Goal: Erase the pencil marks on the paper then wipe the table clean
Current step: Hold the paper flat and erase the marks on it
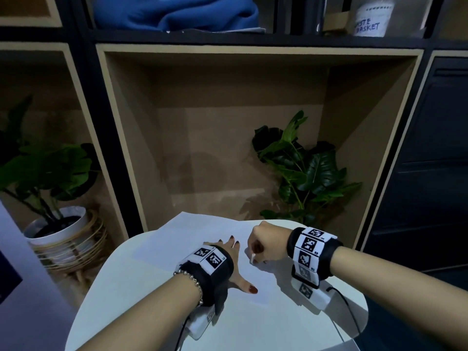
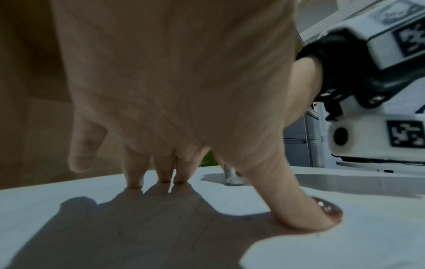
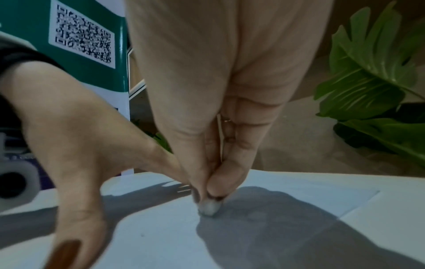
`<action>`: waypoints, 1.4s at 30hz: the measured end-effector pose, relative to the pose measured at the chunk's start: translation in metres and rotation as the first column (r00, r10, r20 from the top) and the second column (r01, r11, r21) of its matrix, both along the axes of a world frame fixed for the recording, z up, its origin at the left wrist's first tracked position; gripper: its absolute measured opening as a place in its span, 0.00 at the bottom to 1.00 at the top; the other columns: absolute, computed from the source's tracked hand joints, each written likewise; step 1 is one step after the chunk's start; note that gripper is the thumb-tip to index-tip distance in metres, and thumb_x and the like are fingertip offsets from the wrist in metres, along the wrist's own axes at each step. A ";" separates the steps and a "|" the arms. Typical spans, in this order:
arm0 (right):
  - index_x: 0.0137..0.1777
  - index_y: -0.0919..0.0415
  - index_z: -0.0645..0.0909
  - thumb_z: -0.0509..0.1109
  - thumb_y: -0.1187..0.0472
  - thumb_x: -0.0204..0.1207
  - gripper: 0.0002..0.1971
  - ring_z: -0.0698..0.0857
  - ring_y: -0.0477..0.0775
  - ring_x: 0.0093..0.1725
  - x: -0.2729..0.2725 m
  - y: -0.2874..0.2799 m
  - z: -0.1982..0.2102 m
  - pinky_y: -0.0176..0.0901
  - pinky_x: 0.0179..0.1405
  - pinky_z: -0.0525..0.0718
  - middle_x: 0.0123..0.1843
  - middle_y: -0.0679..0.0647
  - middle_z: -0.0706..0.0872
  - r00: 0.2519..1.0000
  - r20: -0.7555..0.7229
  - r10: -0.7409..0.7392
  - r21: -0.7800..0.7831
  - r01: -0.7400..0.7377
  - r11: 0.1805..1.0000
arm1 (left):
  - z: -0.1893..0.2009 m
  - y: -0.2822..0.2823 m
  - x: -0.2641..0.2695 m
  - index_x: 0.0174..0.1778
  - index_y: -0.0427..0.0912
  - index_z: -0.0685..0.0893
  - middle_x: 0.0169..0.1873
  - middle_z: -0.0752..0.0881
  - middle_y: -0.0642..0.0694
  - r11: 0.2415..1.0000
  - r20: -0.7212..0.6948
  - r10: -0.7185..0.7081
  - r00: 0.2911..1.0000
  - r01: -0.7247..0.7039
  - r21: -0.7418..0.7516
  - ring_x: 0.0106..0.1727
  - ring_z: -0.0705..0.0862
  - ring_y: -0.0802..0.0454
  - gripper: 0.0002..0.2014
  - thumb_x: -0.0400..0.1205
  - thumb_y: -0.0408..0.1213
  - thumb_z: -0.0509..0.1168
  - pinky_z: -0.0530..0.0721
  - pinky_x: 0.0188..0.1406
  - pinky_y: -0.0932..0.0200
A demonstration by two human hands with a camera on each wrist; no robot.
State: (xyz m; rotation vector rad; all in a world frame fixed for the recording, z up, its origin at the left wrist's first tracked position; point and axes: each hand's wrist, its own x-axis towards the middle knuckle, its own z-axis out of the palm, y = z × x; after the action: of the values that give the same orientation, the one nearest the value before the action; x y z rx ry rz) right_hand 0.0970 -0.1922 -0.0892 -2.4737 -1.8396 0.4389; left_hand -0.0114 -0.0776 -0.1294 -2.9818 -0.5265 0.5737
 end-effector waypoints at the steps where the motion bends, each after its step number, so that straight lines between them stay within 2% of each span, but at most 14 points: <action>1: 0.44 0.60 0.90 0.77 0.57 0.75 0.06 0.83 0.50 0.40 -0.001 -0.001 0.001 0.41 0.40 0.81 0.41 0.54 0.90 1.000 -0.027 0.013 -0.013 -0.014 1.000 | 0.002 -0.001 0.001 0.87 0.45 0.46 0.87 0.48 0.45 1.000 -0.014 -0.001 1.000 0.001 0.003 0.84 0.60 0.38 0.64 0.63 0.80 0.64 0.65 0.77 0.36; 3: 0.41 0.58 0.91 0.79 0.58 0.72 0.04 0.85 0.47 0.38 -0.001 -0.003 0.006 0.38 0.41 0.82 0.40 0.52 0.91 0.995 -0.093 0.029 -0.055 -0.035 0.998 | 0.004 -0.001 0.001 0.87 0.46 0.44 0.87 0.46 0.45 1.000 -0.030 0.003 1.000 -0.003 -0.003 0.85 0.58 0.38 0.64 0.64 0.79 0.65 0.63 0.79 0.36; 6: 0.44 0.62 0.91 0.79 0.60 0.73 0.06 0.82 0.44 0.35 0.001 -0.001 0.003 0.30 0.34 0.77 0.40 0.52 0.90 0.997 -0.076 0.004 -0.034 -0.007 0.999 | 0.003 -0.002 -0.001 0.87 0.46 0.44 0.87 0.46 0.45 1.000 -0.020 0.001 1.000 -0.001 -0.010 0.85 0.59 0.38 0.65 0.63 0.80 0.64 0.64 0.77 0.35; 9: 0.45 0.70 0.90 0.73 0.65 0.75 0.08 0.80 0.51 0.39 0.003 0.003 -0.002 0.38 0.36 0.78 0.43 0.62 0.91 0.999 0.015 -0.044 0.038 0.044 0.998 | 0.001 0.000 -0.004 0.87 0.47 0.44 0.87 0.45 0.46 1.000 -0.017 -0.011 1.000 0.011 -0.012 0.85 0.58 0.37 0.65 0.63 0.81 0.63 0.60 0.77 0.30; 12: 0.43 0.64 0.90 0.78 0.59 0.72 0.07 0.83 0.49 0.38 0.002 0.002 0.003 0.40 0.38 0.81 0.38 0.54 0.90 1.000 0.011 -0.023 0.001 0.023 1.000 | 0.001 0.001 -0.004 0.87 0.48 0.42 0.87 0.43 0.47 1.000 -0.023 -0.008 1.000 0.008 -0.017 0.86 0.55 0.38 0.65 0.63 0.82 0.62 0.58 0.78 0.30; 15: 0.34 0.53 0.88 0.81 0.60 0.68 0.05 0.83 0.40 0.32 -0.006 -0.001 0.009 0.38 0.42 0.85 0.30 0.42 0.87 0.989 -0.140 0.056 -0.087 -0.069 0.994 | 0.003 0.000 -0.004 0.87 0.48 0.43 0.87 0.44 0.47 1.000 -0.018 -0.004 1.000 0.004 -0.012 0.86 0.55 0.39 0.64 0.64 0.80 0.63 0.58 0.79 0.33; 19: 0.37 0.55 0.89 0.80 0.58 0.68 0.03 0.83 0.39 0.32 0.001 0.003 0.008 0.36 0.39 0.84 0.33 0.45 0.89 0.994 -0.089 0.063 -0.080 -0.070 0.994 | 0.003 -0.002 -0.005 0.87 0.48 0.43 0.87 0.45 0.46 1.000 -0.009 -0.008 1.000 0.008 0.001 0.85 0.56 0.38 0.64 0.64 0.80 0.63 0.59 0.78 0.32; 22: 0.40 0.56 0.91 0.80 0.56 0.68 0.05 0.84 0.43 0.34 0.004 0.006 0.005 0.42 0.41 0.86 0.36 0.49 0.91 0.999 -0.043 0.032 -0.034 -0.034 0.999 | 0.002 -0.001 -0.002 0.86 0.58 0.44 0.87 0.45 0.45 1.000 -0.026 -0.013 1.000 0.012 -0.014 0.85 0.56 0.36 0.61 0.62 0.81 0.63 0.57 0.77 0.27; 26: 0.36 0.53 0.90 0.81 0.58 0.67 0.03 0.85 0.42 0.35 -0.008 0.006 0.003 0.38 0.43 0.85 0.36 0.48 0.91 0.989 -0.129 0.076 -0.088 -0.088 0.992 | 0.007 0.000 -0.002 0.83 0.70 0.51 0.87 0.43 0.45 0.998 -0.058 -0.022 0.998 0.019 -0.057 0.86 0.52 0.35 0.53 0.63 0.80 0.65 0.52 0.77 0.26; 28: 0.38 0.54 0.91 0.82 0.57 0.67 0.03 0.88 0.45 0.39 -0.006 0.007 0.005 0.39 0.46 0.87 0.38 0.49 0.93 0.989 -0.136 0.063 -0.104 -0.078 0.992 | 0.008 -0.001 -0.002 0.83 0.70 0.50 0.87 0.43 0.45 0.999 -0.077 -0.018 0.997 0.015 -0.044 0.86 0.52 0.34 0.53 0.63 0.80 0.64 0.51 0.76 0.24; 32: 0.39 0.57 0.91 0.82 0.56 0.67 0.06 0.89 0.51 0.41 0.006 0.011 0.006 0.53 0.49 0.91 0.38 0.51 0.92 0.999 -0.044 0.001 -0.052 -0.003 0.999 | 0.006 -0.002 -0.002 0.84 0.67 0.43 0.87 0.43 0.45 1.000 -0.088 -0.018 0.996 0.017 -0.016 0.86 0.51 0.34 0.56 0.64 0.81 0.63 0.51 0.75 0.22; 34: 0.38 0.57 0.91 0.82 0.55 0.66 0.06 0.88 0.49 0.39 0.002 0.012 0.003 0.51 0.48 0.90 0.37 0.50 0.92 0.999 -0.032 0.027 -0.048 -0.029 0.998 | 0.007 -0.003 -0.002 0.84 0.68 0.46 0.87 0.43 0.46 0.999 -0.088 -0.017 0.996 0.014 -0.029 0.86 0.51 0.34 0.55 0.64 0.81 0.63 0.52 0.75 0.22; 39: 0.40 0.58 0.91 0.81 0.60 0.68 0.03 0.89 0.43 0.35 -0.010 0.004 0.007 0.43 0.52 0.90 0.37 0.54 0.93 0.976 -0.212 0.056 -0.146 -0.089 0.985 | 0.008 -0.001 -0.004 0.80 0.75 0.52 0.87 0.42 0.46 0.997 -0.070 -0.013 0.997 0.008 -0.079 0.86 0.51 0.34 0.51 0.62 0.80 0.65 0.52 0.76 0.24; 42: 0.40 0.55 0.92 0.82 0.55 0.66 0.06 0.89 0.46 0.38 -0.001 0.008 0.008 0.45 0.49 0.90 0.37 0.49 0.93 0.994 -0.099 0.038 -0.110 -0.049 0.993 | 0.005 -0.001 -0.004 0.82 0.72 0.46 0.87 0.42 0.44 0.999 -0.069 -0.019 0.997 0.017 -0.029 0.86 0.51 0.34 0.54 0.62 0.81 0.63 0.53 0.76 0.24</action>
State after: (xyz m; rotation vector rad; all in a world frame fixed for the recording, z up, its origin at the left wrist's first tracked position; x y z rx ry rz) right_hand 0.0960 -0.1844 -0.0811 -2.4372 -1.8841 0.6697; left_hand -0.0152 -0.0789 -0.1242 -2.9778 -0.4894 0.6854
